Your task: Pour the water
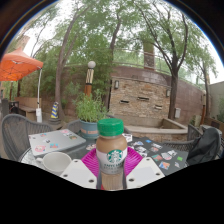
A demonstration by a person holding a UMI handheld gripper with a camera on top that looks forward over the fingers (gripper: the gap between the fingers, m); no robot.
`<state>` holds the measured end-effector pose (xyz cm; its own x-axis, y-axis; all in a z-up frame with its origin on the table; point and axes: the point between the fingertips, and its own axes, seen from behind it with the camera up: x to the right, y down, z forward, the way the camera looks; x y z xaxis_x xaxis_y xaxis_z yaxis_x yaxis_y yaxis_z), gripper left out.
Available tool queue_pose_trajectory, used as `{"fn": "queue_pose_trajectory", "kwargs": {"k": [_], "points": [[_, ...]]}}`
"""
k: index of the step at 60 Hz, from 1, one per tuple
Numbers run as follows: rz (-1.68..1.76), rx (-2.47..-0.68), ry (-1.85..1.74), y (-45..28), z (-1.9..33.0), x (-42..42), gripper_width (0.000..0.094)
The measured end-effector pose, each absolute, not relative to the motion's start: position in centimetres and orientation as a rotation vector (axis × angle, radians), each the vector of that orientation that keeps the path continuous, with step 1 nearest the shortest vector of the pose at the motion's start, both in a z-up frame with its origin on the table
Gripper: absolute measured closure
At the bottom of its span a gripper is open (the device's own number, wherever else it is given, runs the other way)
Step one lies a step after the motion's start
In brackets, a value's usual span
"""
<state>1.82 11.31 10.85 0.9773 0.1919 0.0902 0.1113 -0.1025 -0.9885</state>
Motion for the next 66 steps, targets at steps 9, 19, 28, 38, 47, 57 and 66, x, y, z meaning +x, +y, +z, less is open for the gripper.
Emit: {"fn": "queue_pose_trajectory", "kwargs": {"k": [9,19,28,38,47,57,66], "points": [[0.242,-1.719,-0.197,10.9,9.1,2.3,0.0650],[0.295,-1.689,-0.172,10.1,8.2,2.7,0.0650],[0.278,-1.685,-0.181,10.2,8.3,2.5,0.0592],[0.246,-1.794,-0.198,9.5,7.4,3.4,0.0318],[0.258,-1.840,-0.151,7.8,8.3,4.2,0.0138],[0.175,-1.894,-0.166,3.5,10.1,4.2,0.0099],[0.148,-1.922,-0.150,-3.7,14.2,2.0,0.0099]]}}
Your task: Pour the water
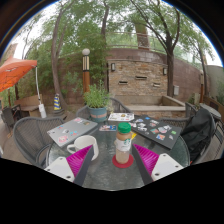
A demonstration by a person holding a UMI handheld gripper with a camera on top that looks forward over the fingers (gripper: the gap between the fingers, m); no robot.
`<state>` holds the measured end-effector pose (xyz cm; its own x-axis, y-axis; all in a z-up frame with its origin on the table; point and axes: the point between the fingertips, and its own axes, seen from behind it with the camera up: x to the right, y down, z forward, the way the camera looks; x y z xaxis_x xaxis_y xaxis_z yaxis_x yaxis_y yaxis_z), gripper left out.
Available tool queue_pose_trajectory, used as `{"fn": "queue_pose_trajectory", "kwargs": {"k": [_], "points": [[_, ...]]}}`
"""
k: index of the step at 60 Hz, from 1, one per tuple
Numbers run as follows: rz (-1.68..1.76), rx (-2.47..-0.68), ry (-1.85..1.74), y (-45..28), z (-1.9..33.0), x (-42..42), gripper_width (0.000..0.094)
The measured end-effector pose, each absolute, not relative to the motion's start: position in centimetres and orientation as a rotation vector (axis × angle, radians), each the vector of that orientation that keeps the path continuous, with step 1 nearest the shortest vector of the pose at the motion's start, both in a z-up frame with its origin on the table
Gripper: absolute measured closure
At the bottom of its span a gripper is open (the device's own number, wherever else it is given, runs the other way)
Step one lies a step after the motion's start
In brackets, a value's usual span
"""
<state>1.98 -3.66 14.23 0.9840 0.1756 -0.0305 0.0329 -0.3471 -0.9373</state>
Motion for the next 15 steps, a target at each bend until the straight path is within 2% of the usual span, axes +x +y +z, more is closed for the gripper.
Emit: {"fn": "queue_pose_trajectory", "kwargs": {"k": [15], "points": [[0.071,-2.042,-0.099,-18.3,20.4,-3.0,0.0103]]}}
